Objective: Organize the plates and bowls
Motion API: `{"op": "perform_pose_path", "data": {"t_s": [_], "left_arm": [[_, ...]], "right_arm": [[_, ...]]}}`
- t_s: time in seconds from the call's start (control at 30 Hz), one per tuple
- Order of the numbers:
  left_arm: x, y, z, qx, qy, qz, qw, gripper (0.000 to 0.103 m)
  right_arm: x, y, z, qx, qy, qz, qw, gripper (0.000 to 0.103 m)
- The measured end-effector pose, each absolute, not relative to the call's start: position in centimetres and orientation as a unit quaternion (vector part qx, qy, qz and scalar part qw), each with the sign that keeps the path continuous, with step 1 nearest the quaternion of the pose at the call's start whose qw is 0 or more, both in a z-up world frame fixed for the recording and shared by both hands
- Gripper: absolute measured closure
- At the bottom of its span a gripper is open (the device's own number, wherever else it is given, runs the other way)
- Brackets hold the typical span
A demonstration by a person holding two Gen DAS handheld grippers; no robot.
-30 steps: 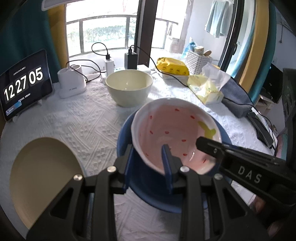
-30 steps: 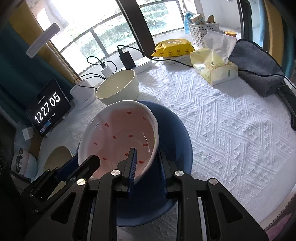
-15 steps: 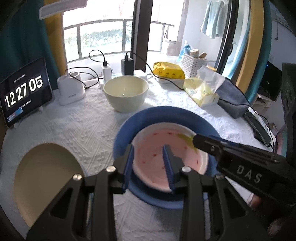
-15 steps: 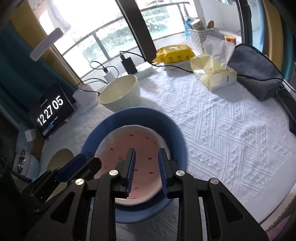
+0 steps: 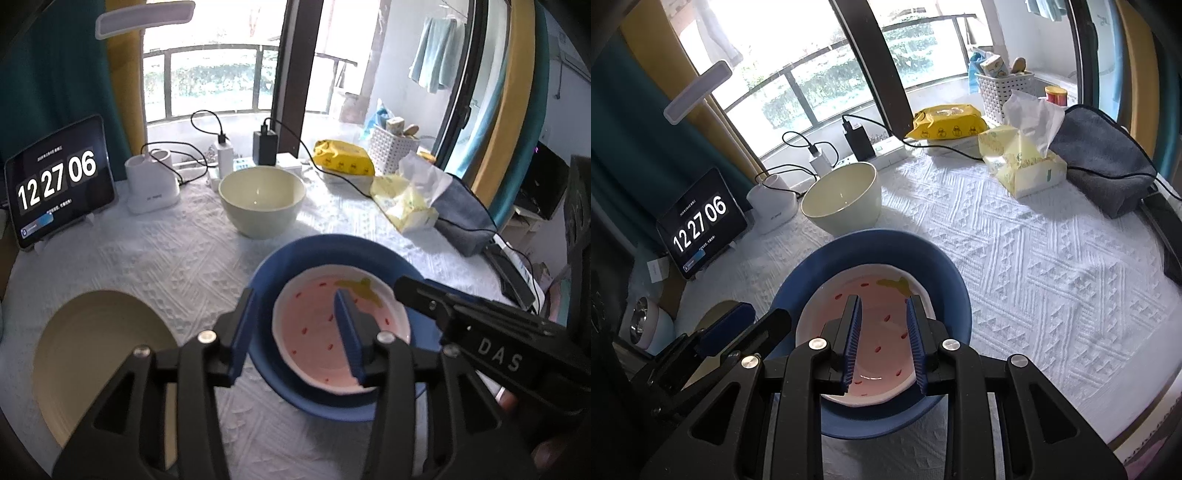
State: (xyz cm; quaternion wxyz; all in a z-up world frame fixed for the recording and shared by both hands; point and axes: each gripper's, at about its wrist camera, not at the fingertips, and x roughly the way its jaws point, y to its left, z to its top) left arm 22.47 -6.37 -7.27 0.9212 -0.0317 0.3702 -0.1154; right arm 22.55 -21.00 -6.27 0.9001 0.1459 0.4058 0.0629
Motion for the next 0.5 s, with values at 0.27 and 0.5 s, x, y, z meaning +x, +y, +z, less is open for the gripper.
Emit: {"op": "perform_pose_path", "data": {"t_s": [0.27,0.5], "left_arm": [[22.9,-6.2,-6.5,-0.03,0.364,-0.108,0.925,0.058],[23.8,-5.8,-5.5,-0.036,0.354,-0.095,0.93,0.058]], "right_arm": [[22.9,-21.3,-5.6,0.144,0.399,0.064,0.903,0.076],[23.7,-21.9,-5.0,0.146,0.393,0.066,0.906,0.076]]}}
